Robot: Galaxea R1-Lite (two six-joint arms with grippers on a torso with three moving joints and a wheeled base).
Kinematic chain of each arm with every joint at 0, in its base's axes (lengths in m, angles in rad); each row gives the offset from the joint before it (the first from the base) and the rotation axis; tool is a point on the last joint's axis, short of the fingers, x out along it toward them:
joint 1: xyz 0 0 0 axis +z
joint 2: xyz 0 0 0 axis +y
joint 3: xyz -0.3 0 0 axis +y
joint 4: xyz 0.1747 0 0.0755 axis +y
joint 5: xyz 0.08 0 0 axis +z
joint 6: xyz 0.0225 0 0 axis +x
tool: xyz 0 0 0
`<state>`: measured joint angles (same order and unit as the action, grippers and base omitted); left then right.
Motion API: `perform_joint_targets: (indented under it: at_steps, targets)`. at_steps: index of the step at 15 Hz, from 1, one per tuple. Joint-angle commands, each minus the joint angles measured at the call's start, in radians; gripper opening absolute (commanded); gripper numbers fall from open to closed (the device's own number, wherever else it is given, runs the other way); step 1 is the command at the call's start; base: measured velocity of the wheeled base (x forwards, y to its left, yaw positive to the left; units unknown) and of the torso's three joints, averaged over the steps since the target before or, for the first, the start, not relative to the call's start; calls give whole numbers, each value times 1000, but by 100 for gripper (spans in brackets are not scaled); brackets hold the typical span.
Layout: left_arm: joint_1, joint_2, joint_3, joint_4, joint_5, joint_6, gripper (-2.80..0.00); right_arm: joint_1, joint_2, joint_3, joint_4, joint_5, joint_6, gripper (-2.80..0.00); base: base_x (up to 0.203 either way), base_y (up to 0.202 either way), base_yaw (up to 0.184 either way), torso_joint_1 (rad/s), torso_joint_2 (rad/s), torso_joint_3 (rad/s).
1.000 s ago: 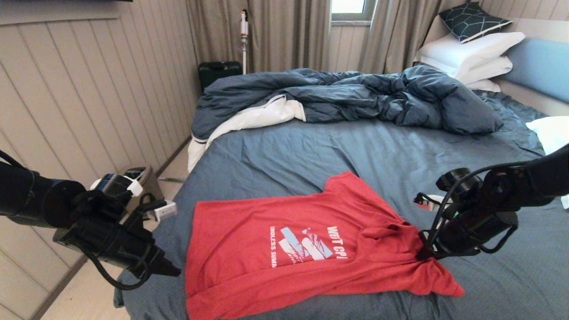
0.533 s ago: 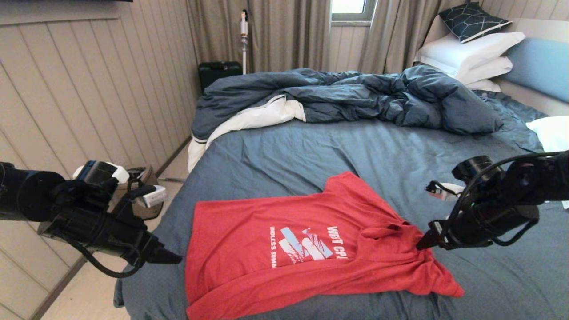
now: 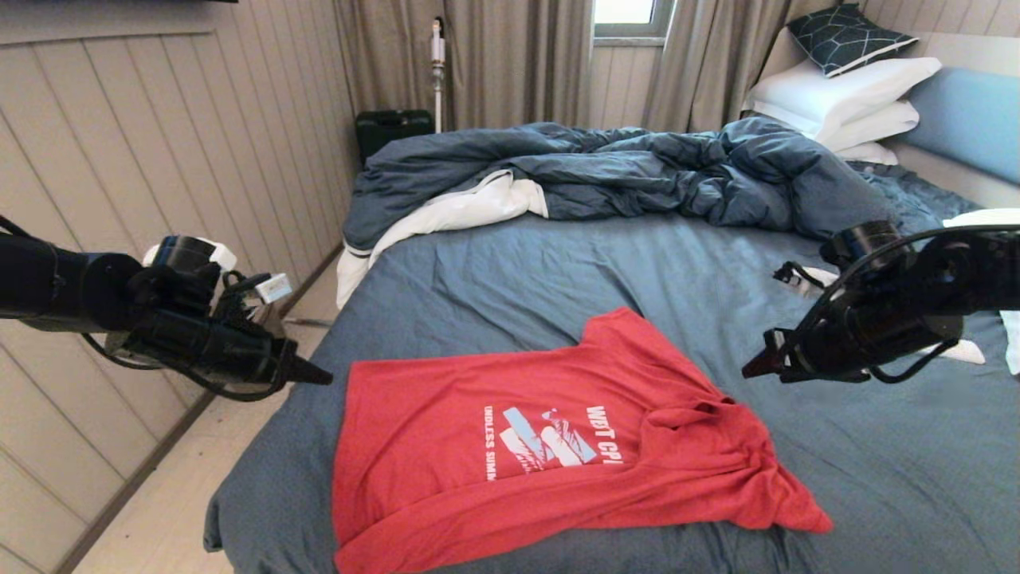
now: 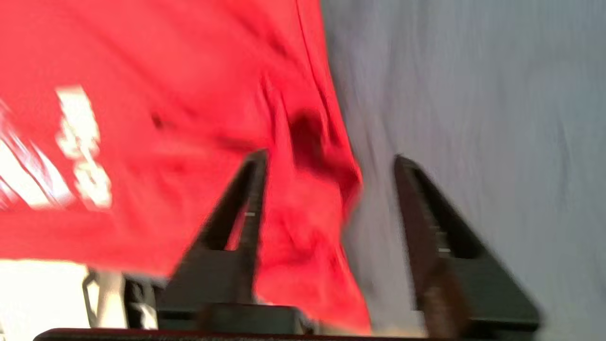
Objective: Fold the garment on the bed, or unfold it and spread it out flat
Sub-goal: Fold the red T-shirt
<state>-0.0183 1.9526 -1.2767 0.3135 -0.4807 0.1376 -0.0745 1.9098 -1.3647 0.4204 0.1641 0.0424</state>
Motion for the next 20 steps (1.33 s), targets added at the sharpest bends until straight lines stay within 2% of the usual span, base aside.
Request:
perform_joint_targets:
  at_steps: [1, 6, 8, 9, 10, 11, 20]
  targets:
    - [5, 76, -67, -16, -6, -48, -280, 18, 79, -72, 1, 8, 14, -280, 0, 0, 0, 0, 0, 0]
    - [15, 198, -151, -71, -1, -96, -280, 39, 254, -251, 3, 11, 53, -280, 0, 0, 0, 0, 0, 0]
    - [19, 228, -174, -76, -1, -108, -280, 45, 293, -282, 2, 11, 62, -280, 0, 0, 0, 0, 0, 0]
    - [19, 242, -182, -83, 1, -109, -280, 45, 303, -294, 1, 11, 64, 0, 0, 0, 0, 0, 0, 0]
    - [18, 257, -191, -96, 9, -121, -194, 45, 315, -310, 1, 11, 71, 0, 0, 0, 0, 0, 0, 0]
    - [18, 268, -200, -110, 15, -135, 0, 48, 320, -321, 1, 11, 74, 0, 0, 0, 0, 0, 0, 0]
    - [-6, 357, -249, -138, 14, -152, 0, 68, 416, -435, 2, 9, 109, 0, 0, 0, 0, 0, 0, 0]
